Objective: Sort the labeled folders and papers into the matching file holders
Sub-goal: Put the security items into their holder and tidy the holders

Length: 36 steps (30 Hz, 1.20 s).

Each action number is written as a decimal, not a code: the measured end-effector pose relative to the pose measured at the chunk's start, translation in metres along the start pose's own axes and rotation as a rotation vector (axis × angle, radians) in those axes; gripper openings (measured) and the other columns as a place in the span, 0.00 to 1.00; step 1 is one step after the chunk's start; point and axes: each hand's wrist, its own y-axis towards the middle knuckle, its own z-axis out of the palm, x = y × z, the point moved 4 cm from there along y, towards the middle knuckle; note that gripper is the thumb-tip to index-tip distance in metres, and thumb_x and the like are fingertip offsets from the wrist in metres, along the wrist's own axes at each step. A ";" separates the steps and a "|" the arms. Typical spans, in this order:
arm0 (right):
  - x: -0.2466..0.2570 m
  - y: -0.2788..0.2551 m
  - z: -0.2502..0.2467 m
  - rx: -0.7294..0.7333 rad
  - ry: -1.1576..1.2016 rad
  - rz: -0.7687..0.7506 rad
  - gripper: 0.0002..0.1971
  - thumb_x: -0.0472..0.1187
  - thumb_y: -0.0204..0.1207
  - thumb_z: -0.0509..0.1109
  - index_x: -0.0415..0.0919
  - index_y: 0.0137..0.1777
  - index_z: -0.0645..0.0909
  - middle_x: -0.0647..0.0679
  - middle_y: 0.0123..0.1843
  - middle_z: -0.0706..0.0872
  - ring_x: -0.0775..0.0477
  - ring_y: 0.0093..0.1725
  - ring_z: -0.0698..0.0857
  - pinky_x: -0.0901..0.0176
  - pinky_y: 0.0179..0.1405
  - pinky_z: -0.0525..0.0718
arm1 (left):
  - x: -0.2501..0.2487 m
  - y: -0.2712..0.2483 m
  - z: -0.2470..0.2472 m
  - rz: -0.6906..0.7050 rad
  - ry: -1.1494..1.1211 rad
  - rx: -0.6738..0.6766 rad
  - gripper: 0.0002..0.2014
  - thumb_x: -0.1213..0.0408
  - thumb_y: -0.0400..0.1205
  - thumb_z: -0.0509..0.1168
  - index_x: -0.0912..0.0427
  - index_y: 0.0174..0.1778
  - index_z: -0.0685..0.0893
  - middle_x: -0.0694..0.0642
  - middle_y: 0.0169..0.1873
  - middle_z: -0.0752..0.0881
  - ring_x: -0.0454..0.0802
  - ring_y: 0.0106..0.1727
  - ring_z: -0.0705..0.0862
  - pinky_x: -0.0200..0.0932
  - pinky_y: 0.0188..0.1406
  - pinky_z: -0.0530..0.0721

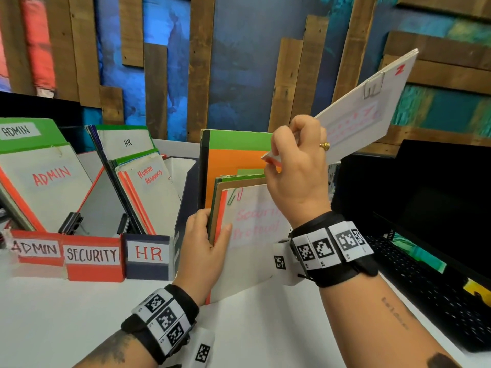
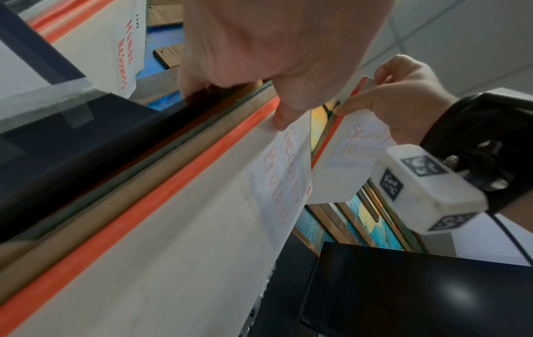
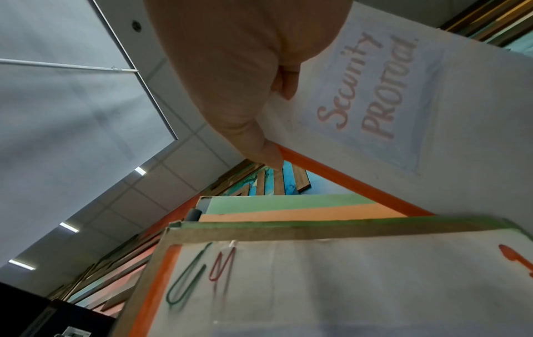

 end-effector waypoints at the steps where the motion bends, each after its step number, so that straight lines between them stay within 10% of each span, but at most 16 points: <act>1: -0.002 -0.001 0.001 -0.018 -0.010 0.002 0.11 0.26 0.65 0.75 0.37 0.43 0.78 0.37 0.57 0.78 0.42 0.50 0.70 0.45 0.41 0.74 | 0.000 0.000 0.000 0.002 0.003 -0.002 0.17 0.50 0.85 0.68 0.47 0.68 0.76 0.45 0.59 0.79 0.35 0.60 0.80 0.34 0.56 0.83; 7: -0.011 -0.003 0.002 -0.080 -0.087 -0.003 0.09 0.25 0.68 0.70 0.38 0.40 0.77 0.45 0.57 0.73 0.42 0.48 0.69 0.50 0.40 0.68 | 0.001 0.003 -0.002 -0.002 0.006 0.000 0.16 0.49 0.85 0.68 0.48 0.65 0.76 0.45 0.58 0.80 0.34 0.59 0.80 0.35 0.54 0.83; 12: -0.020 -0.024 0.014 0.092 -0.024 0.145 0.10 0.28 0.67 0.73 0.40 0.41 0.76 0.42 0.54 0.75 0.42 0.50 0.71 0.54 0.42 0.68 | 0.001 0.004 -0.002 -0.021 -0.009 0.007 0.18 0.50 0.85 0.68 0.49 0.68 0.75 0.46 0.59 0.80 0.33 0.60 0.79 0.30 0.52 0.79; 17: -0.013 -0.058 0.037 0.288 0.246 0.407 0.18 0.34 0.62 0.79 0.47 0.41 0.70 0.48 0.52 0.72 0.47 0.52 0.70 0.58 0.50 0.67 | -0.001 0.002 -0.003 -0.010 -0.107 0.015 0.18 0.45 0.83 0.66 0.44 0.67 0.76 0.44 0.59 0.81 0.36 0.61 0.81 0.49 0.60 0.86; 22: -0.003 -0.074 0.052 0.425 0.476 0.565 0.25 0.42 0.59 0.88 0.46 0.45 0.73 0.53 0.51 0.71 0.58 0.46 0.72 0.67 0.44 0.69 | -0.005 -0.001 -0.004 0.000 -0.110 0.055 0.35 0.30 0.72 0.71 0.42 0.71 0.74 0.46 0.61 0.81 0.40 0.62 0.83 0.48 0.58 0.86; 27: 0.012 -0.072 0.051 0.469 0.635 0.471 0.21 0.44 0.67 0.86 0.48 0.54 0.79 0.53 0.56 0.74 0.60 0.47 0.76 0.72 0.48 0.75 | 0.006 0.004 -0.003 -0.013 -0.015 0.045 0.29 0.43 0.77 0.74 0.39 0.71 0.72 0.46 0.58 0.84 0.45 0.57 0.86 0.56 0.55 0.88; 31: -0.010 -0.087 0.049 0.294 0.475 0.578 0.31 0.53 0.69 0.83 0.52 0.70 0.75 0.50 0.71 0.72 0.48 0.70 0.75 0.50 0.73 0.75 | 0.005 0.003 -0.003 -0.009 -0.124 0.045 0.17 0.55 0.85 0.68 0.37 0.68 0.74 0.40 0.58 0.86 0.42 0.60 0.86 0.56 0.59 0.88; 36: -0.059 -0.117 0.043 0.174 0.354 0.994 0.55 0.72 0.60 0.81 0.50 0.83 0.61 0.48 0.79 0.72 0.45 0.80 0.69 0.34 0.80 0.67 | 0.002 0.003 -0.009 -0.047 -0.264 0.053 0.11 0.53 0.88 0.63 0.37 0.65 0.73 0.32 0.55 0.87 0.35 0.56 0.87 0.44 0.54 0.86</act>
